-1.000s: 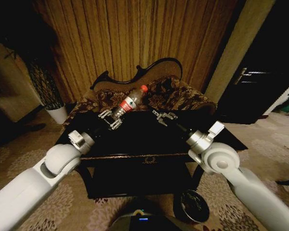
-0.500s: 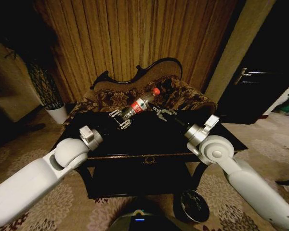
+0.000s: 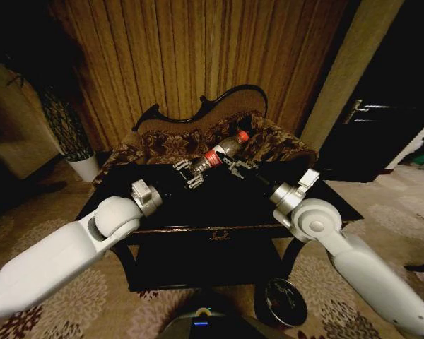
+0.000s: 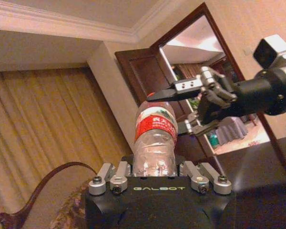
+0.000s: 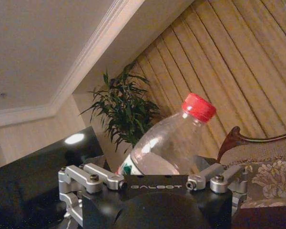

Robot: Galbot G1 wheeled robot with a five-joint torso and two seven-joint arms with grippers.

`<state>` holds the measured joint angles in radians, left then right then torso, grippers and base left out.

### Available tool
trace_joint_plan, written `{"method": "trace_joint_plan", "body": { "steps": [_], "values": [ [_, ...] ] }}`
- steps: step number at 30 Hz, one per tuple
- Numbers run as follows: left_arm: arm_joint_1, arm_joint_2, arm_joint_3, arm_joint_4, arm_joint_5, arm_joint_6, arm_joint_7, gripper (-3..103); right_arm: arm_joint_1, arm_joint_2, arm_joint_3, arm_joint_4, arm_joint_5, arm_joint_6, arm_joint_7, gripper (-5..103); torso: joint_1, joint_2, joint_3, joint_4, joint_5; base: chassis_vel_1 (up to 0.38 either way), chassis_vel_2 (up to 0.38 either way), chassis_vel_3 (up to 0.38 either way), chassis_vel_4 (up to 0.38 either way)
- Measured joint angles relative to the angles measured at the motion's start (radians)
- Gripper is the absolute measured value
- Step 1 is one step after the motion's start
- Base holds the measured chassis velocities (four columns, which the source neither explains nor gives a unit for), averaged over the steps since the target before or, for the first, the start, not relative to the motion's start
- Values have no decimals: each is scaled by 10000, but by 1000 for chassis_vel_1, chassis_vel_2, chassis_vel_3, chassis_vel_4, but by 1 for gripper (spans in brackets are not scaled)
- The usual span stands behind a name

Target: Move to the front of the table and place the trash on the table into the trash bin.

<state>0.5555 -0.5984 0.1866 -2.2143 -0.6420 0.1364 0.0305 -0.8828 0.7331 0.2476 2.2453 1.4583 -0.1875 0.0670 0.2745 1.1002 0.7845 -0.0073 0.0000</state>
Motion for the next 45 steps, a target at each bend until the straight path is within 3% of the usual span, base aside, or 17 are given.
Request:
{"method": "trace_joint_plan", "body": {
  "steps": [13,19,21,23,25,28,31,37,38,45],
  "values": [
    [26,-66,402,-130,15,46,-50,38,-134,-94,54,-61,-227,-16,-178,101,0,0,0,1,0,0,0,0,0],
    [-133,-157,577,-36,8,78,-31,37,-211,-111,145,-74,-332,-2,-177,75,-1,0,0,0,0,0,0,0,0],
    [-132,-158,576,-33,8,80,-30,37,-213,-111,145,-73,-334,-2,-177,75,0,0,0,0,0,0,0,0,0],
    [-66,-154,566,-33,-7,107,-15,32,-287,-177,156,-77,-413,9,-221,60,-1,1,0,1,0,0,0,0,0],
    [-46,-148,549,-36,-9,108,2,32,-316,-204,170,-76,-424,10,-251,60,-1,0,0,0,-1,0,0,0,0],
    [0,-138,483,-41,-33,112,14,32,-391,-245,199,-72,-438,10,-332,50,-1,1,-1,0,1,0,0,0,0],
    [66,-139,414,-81,-49,190,-65,31,-404,-242,199,-75,-457,9,-352,47,-1,1,0,0,0,0,0,0,0],
    [286,-82,107,-104,-110,281,-179,53,-458,-229,233,-105,-498,11,-388,35,-1,1,0,1,0,0,0,0,0],
    [286,-82,107,-104,-110,281,-179,53,-458,-229,233,-105,-498,11,-388,35,-1,1,0,1,0,0,0,0,0],
    [353,-9,-158,-163,-398,227,-9,80,-517,-244,334,-102,-477,13,-494,30,-1,0,0,0,-1,0,0,0,0]
  ]
}}
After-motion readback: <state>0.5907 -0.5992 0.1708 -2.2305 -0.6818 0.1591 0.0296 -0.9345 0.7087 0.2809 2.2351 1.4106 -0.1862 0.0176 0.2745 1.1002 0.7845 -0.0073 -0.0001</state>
